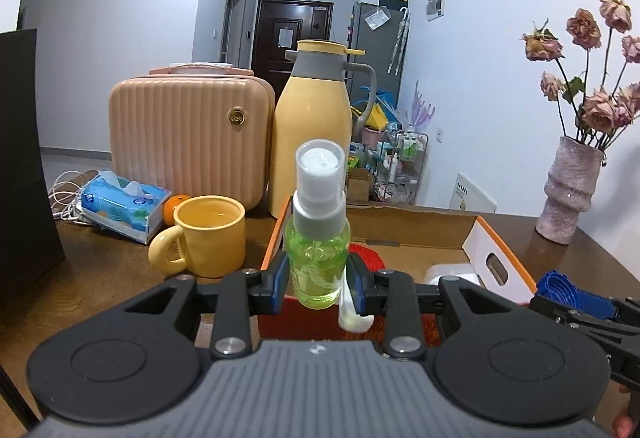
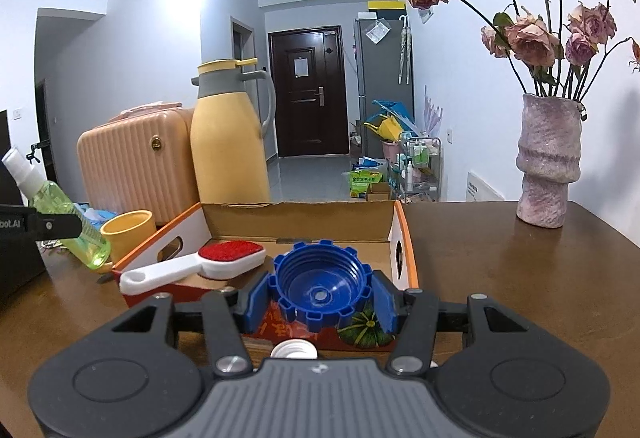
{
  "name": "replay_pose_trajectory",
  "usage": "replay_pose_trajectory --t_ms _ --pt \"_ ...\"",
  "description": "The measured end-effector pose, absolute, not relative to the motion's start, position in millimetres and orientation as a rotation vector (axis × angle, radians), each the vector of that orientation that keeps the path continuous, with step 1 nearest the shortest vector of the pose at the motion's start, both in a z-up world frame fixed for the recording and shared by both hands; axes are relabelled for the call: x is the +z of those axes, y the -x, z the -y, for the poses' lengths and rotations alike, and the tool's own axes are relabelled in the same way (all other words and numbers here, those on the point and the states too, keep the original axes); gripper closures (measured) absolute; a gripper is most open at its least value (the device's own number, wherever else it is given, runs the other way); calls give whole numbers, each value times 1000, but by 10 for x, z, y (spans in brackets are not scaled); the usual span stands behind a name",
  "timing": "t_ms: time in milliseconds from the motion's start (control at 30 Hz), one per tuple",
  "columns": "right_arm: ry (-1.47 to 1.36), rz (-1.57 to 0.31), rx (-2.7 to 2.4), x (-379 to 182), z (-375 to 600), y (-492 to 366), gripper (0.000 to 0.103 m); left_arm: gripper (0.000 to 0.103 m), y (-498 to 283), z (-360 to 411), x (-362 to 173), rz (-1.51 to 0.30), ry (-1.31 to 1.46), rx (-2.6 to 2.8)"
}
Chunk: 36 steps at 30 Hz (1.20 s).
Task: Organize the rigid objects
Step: 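Carry the spray bottle and blue cap over the cardboard box with both grippers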
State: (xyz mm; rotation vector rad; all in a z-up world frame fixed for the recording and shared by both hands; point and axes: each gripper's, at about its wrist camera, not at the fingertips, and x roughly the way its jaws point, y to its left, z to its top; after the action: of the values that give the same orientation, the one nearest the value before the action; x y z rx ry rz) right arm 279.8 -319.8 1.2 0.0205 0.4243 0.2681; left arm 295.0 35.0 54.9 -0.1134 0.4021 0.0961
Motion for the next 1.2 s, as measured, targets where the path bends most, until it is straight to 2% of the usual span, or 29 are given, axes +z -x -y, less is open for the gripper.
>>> replay_pose_trajectory --t_ms 1200 --pt "-58 -469 166 -151 3055 -3982 50 71 -4146 -345 327 -439 151 174"
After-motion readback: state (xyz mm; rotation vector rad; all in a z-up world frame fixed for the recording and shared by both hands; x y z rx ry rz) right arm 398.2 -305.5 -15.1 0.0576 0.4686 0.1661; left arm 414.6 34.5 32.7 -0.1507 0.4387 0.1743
